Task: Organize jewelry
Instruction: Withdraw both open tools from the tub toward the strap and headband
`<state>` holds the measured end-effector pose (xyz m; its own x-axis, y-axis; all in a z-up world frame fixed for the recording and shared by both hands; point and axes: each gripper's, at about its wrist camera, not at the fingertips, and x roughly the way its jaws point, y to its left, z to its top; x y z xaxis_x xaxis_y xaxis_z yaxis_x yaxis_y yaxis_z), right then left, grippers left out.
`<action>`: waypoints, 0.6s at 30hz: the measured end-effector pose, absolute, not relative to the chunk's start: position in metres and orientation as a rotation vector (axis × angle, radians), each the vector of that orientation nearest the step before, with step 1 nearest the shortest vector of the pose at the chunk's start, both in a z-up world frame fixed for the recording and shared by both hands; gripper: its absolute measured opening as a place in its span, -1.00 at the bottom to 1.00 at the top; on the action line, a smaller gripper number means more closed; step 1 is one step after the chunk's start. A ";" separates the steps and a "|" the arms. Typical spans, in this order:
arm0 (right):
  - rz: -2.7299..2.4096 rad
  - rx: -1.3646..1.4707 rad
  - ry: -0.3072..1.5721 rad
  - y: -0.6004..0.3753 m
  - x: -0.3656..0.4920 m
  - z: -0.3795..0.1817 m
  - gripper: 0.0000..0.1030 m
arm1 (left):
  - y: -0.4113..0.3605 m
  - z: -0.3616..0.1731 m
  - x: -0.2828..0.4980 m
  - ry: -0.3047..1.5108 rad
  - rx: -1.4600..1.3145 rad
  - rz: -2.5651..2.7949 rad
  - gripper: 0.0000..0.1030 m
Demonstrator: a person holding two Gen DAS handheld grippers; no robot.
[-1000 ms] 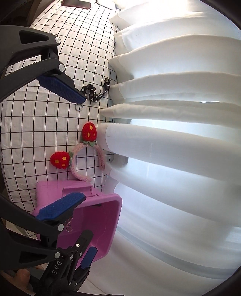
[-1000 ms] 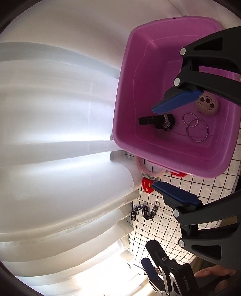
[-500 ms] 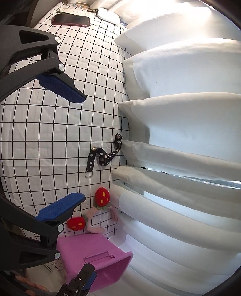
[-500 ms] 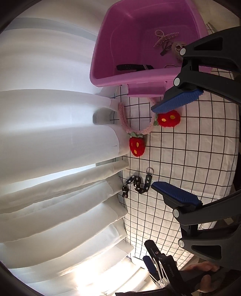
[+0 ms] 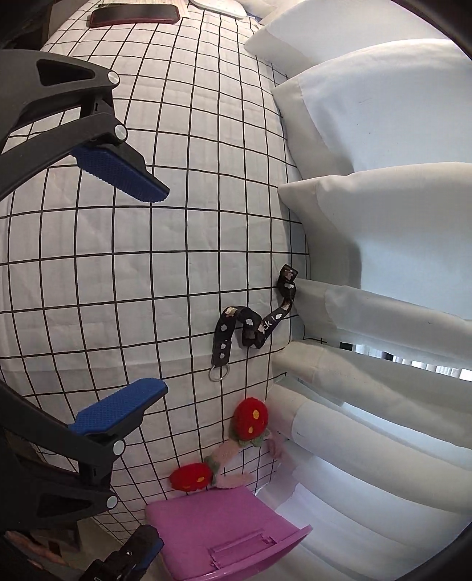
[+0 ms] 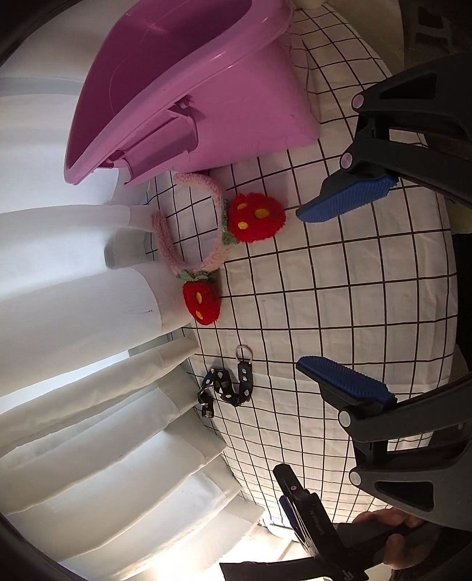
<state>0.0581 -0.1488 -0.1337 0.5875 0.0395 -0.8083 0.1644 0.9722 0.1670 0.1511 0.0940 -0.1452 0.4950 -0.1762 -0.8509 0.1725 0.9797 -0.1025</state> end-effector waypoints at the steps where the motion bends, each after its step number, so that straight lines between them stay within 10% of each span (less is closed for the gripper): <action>1: -0.077 0.230 0.938 -0.150 0.060 -0.138 0.41 | 0.091 -0.151 0.155 1.035 -0.004 -0.214 0.86; 18: -0.050 0.159 0.903 -0.167 0.142 -0.194 0.41 | 0.041 -0.209 0.210 1.034 0.012 -0.187 0.86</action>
<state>0.1424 -0.1665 -0.1939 0.6194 0.0234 -0.7848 0.1103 0.9870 0.1166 0.2102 0.0409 -0.2094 0.4965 -0.1488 -0.8552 0.1602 0.9840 -0.0782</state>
